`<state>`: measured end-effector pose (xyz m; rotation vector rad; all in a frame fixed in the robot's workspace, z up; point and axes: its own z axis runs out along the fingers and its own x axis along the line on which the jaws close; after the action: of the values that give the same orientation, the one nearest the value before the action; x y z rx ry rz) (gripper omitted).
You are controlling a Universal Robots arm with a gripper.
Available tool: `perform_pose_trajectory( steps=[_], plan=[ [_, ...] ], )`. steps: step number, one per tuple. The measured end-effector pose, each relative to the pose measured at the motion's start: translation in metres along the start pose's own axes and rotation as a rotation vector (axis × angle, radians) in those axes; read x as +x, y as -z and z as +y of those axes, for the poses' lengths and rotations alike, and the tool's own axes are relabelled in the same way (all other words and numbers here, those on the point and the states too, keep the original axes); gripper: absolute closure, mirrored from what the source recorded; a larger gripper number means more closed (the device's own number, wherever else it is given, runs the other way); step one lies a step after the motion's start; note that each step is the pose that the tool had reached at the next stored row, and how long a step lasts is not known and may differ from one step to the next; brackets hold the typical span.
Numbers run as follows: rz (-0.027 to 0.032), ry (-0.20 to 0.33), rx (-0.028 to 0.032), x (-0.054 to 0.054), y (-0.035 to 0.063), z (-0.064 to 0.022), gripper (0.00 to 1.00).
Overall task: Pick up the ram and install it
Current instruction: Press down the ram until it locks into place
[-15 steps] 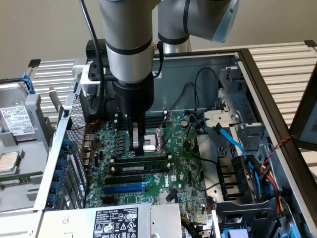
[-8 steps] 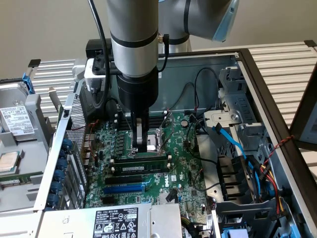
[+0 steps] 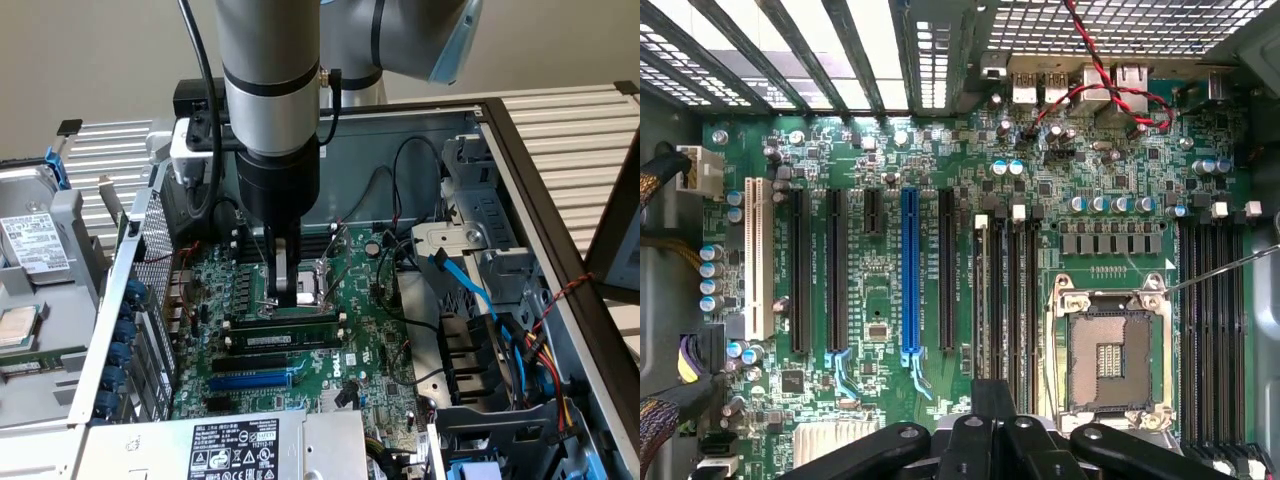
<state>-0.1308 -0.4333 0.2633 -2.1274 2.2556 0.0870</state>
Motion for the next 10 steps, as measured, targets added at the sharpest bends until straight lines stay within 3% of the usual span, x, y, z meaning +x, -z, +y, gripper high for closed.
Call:
perform_pose_trajectory(
  steps=[4,10],
  plan=[
    [0.0006,-0.004,0.0004,0.0004,0.0002,0.0000,0.89],
    [-0.0010,-0.099,0.0069,0.0004,-0.0003,0.0000,0.89]
  ],
)
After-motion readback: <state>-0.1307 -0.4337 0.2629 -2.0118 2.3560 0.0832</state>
